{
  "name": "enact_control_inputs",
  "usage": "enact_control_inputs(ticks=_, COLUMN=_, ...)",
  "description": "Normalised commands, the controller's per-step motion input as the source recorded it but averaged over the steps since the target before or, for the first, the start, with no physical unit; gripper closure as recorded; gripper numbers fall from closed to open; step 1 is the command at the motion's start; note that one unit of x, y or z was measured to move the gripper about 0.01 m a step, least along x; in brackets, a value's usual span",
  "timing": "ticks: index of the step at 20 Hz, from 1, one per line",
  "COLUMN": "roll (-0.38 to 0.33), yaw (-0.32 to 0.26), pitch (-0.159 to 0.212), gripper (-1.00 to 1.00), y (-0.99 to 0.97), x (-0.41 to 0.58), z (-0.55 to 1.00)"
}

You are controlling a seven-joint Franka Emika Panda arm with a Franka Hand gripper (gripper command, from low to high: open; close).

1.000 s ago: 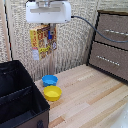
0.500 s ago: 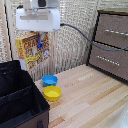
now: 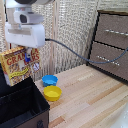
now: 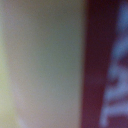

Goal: Position your gripper near the granola bar, please. Lightly grip the granola bar with your gripping tool. Relocate your gripper along with the granola bar toward the leading division of the caddy with caution. Gently release the granola bar into the leading division of the caddy.

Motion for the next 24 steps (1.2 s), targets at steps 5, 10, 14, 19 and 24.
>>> enact_control_inputs(ticks=5, roll=-0.006, yaw=-0.095, pitch=0.034, gripper=1.0, y=0.69, x=-0.331, z=-0.02)
enact_control_inputs(ticks=10, roll=-0.006, yaw=-0.096, pitch=0.01, gripper=1.0, y=0.41, x=-0.326, z=-0.3)
enact_control_inputs(ticks=14, roll=0.0, yaw=-0.108, pitch=-0.016, gripper=1.0, y=0.09, x=-0.2, z=-0.46)
enact_control_inputs(ticks=19, roll=0.0, yaw=-0.09, pitch=-0.039, gripper=1.0, y=0.01, x=-0.133, z=-0.41)
enact_control_inputs(ticks=24, roll=0.0, yaw=-0.079, pitch=-0.037, gripper=1.0, y=0.1, x=-0.046, z=-0.29)
